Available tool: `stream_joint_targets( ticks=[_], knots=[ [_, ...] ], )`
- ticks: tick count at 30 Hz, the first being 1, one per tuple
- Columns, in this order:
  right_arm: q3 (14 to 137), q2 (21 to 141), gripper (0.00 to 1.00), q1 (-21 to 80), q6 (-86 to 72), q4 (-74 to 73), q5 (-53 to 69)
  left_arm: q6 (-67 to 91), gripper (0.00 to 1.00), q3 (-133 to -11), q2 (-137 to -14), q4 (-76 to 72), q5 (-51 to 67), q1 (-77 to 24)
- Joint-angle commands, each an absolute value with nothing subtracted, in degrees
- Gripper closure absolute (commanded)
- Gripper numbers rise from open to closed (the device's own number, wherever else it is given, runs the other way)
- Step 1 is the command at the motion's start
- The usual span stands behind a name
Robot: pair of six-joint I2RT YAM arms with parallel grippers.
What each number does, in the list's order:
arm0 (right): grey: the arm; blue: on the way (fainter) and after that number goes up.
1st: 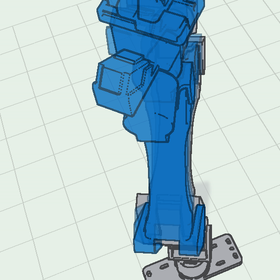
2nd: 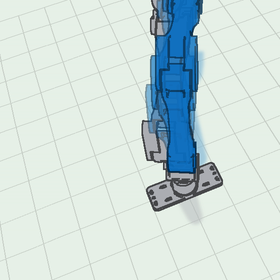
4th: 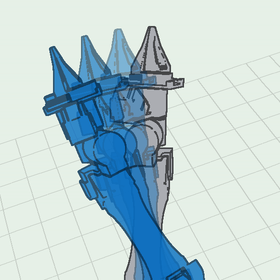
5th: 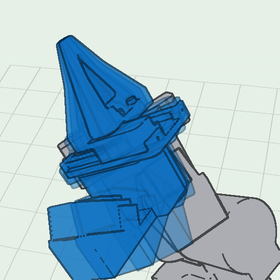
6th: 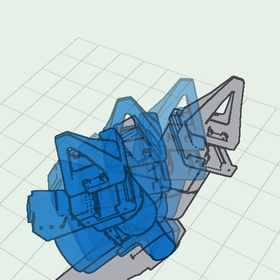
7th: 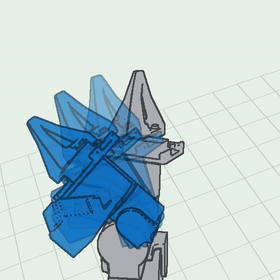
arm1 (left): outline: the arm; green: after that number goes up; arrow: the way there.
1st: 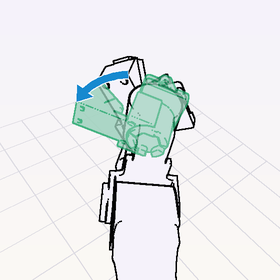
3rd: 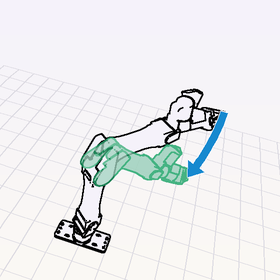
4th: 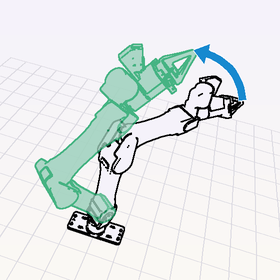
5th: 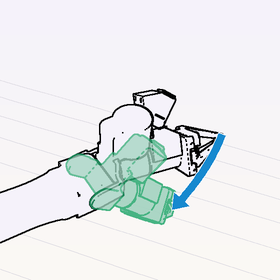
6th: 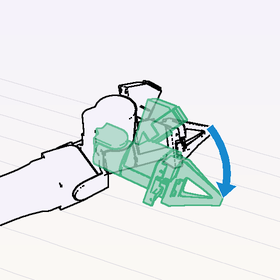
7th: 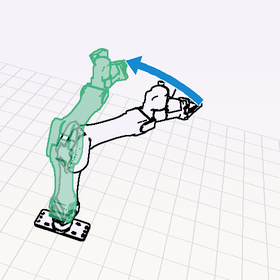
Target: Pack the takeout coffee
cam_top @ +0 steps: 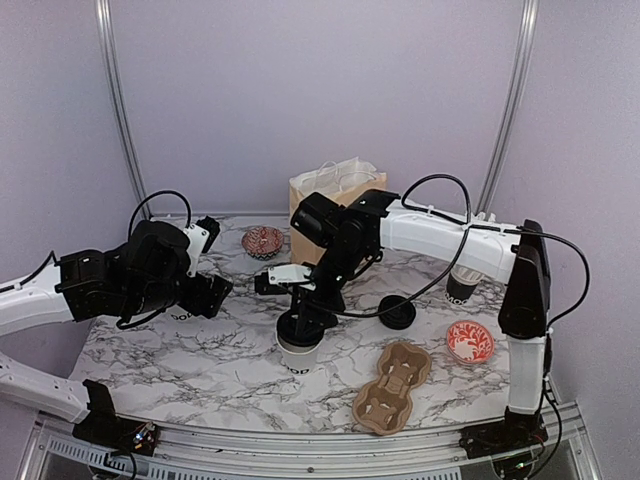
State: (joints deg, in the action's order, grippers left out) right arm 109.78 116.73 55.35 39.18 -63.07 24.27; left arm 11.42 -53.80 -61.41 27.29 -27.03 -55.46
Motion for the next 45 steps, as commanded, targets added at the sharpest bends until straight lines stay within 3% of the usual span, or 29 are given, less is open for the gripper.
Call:
stream_joint_targets(
  ticks=[1, 21, 32, 36, 38, 45],
  knots=[
    [111.4, 118.1, 0.35, 56.2, 39.4, -62.8, 24.3, 12.0, 0.14, -52.9, -60.1, 27.0, -26.9, -55.2],
    [111.7, 119.5, 0.33, 59.0, 38.4, -62.8, 20.7, 11.6, 0.14, -52.0, -60.7, 26.5, -27.0, -55.3],
    [110.7, 118.8, 0.27, 60.2, 37.3, -61.7, 16.0, 11.6, 0.13, -52.0, -61.6, 26.3, -27.5, -55.2],
    [110.1, 118.5, 0.23, 60.3, 37.3, -61.6, 15.9, 11.8, 0.13, -52.2, -62.6, 26.3, -27.6, -55.1],
    [110.0, 118.3, 0.15, 60.5, 37.2, -61.6, 15.9, 12.2, 0.12, -52.4, -62.9, 26.2, -27.7, -55.0],
    [111.5, 116.2, 0.09, 60.4, 36.8, -61.5, 16.1, 15.1, 0.1, -53.5, -64.1, 26.4, -27.8, -54.3]
  ],
)
